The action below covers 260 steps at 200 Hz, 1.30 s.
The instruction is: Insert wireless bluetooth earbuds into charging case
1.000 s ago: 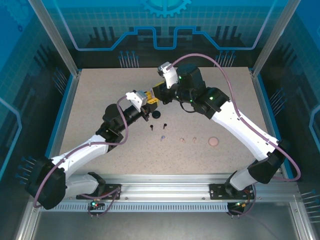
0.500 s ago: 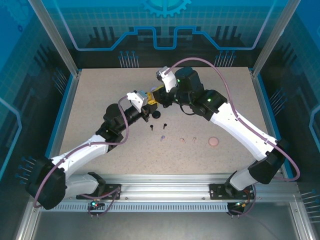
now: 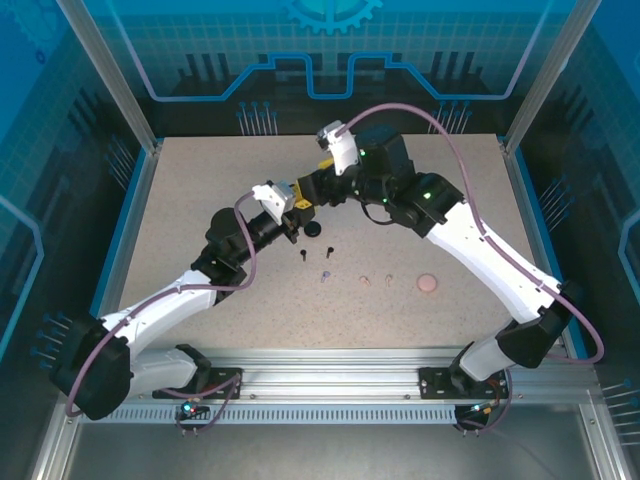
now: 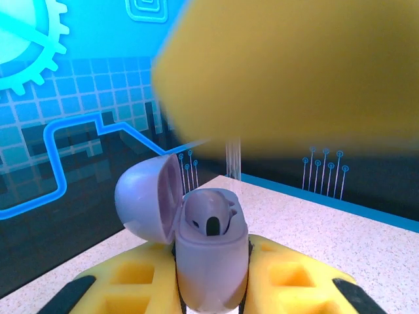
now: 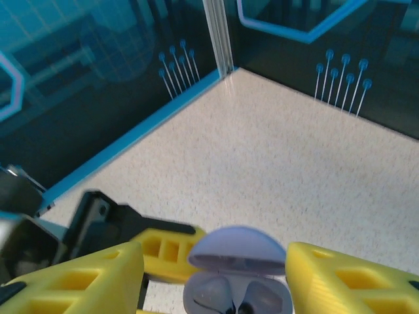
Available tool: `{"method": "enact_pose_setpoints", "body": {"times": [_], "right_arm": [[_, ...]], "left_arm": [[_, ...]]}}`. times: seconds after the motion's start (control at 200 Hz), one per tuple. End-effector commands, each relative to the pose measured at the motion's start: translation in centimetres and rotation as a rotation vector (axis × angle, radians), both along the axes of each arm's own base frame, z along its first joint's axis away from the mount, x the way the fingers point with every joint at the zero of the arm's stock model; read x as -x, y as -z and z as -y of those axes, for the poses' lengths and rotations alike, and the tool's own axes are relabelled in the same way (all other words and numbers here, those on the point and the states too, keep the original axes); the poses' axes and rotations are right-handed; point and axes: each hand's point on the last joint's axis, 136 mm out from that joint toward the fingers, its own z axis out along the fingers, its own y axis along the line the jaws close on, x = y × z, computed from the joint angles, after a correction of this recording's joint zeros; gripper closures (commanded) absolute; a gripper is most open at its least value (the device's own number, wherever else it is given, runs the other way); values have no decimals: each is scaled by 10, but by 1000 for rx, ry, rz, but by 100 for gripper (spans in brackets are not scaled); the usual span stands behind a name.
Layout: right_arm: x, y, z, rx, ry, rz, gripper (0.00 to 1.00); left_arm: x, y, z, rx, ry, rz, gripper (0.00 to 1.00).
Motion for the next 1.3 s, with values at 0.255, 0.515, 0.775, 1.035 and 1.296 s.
{"method": "enact_pose_setpoints", "body": {"times": [0.255,0.515,0.775,1.035,1.296], "right_arm": [[-5,6,86,-163,407,-250,31],[4,151,87,-43,594,-660,33],[24,276,67,118,814,-953,37],[34,330,40,165,893,-1085,41],[42,358,28,222,951,-1158,47]], "left_arm": [[2,-25,-15,53,-81,82,100],[5,-26,-34,72,-163,87,100],[16,-26,-42,84,-171,86,100],[18,-23,-47,93,-185,82,100],[21,-24,-50,99,-182,86,100]]}}
